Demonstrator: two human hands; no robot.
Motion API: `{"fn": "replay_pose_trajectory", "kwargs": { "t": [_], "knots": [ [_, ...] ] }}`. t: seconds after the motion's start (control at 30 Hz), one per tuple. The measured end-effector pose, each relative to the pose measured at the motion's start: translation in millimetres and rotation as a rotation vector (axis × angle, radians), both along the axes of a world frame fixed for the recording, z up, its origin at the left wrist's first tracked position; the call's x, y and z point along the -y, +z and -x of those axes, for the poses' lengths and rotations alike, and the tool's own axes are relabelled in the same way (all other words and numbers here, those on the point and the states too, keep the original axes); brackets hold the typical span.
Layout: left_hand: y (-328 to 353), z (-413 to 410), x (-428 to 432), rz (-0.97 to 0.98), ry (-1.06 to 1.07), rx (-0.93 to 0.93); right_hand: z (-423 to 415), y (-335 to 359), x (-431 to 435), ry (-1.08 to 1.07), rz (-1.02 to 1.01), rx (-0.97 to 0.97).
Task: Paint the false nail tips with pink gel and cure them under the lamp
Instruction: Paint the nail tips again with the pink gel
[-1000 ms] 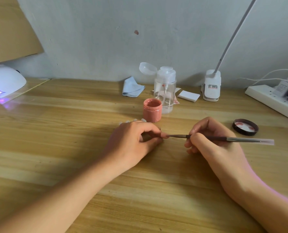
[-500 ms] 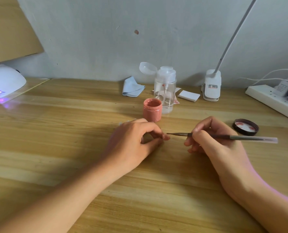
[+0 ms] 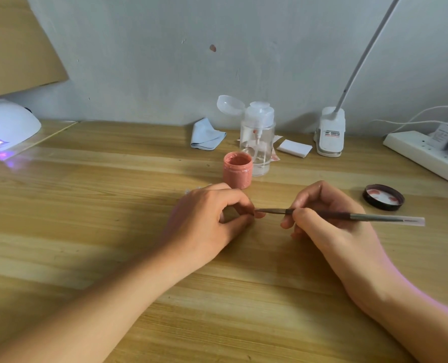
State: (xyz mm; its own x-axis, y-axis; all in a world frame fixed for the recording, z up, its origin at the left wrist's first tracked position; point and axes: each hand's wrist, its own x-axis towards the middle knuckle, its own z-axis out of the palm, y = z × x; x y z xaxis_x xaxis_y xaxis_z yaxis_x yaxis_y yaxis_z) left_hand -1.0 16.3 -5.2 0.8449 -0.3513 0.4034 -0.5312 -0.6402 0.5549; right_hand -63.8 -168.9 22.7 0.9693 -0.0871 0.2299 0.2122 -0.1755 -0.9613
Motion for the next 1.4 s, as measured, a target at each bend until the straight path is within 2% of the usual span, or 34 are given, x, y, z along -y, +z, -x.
{"fn": "replay_pose_trajectory", "kwargs": {
  "t": [0.6,0.77,0.93,1.4],
  "knots": [
    [0.8,0.9,0.5,0.008,-0.001,-0.012,-1.5,-3.2,1.9,-0.011,-0.018,0.005],
    [0.3,-1.0,-0.5,0.029,0.002,-0.071,-3.7,-6.5,5.2,-0.070,-0.136,0.032],
    [1.7,-1.9,-0.4,0.051,-0.009,-0.104,-3.7,-6.6,3.6,0.016,-0.096,0.012],
    [-0.1,1.7,1.9,-0.027,0.012,0.088,-5.4,-9.3,5.9,-0.016,-0.142,0.009]
  ]
}}
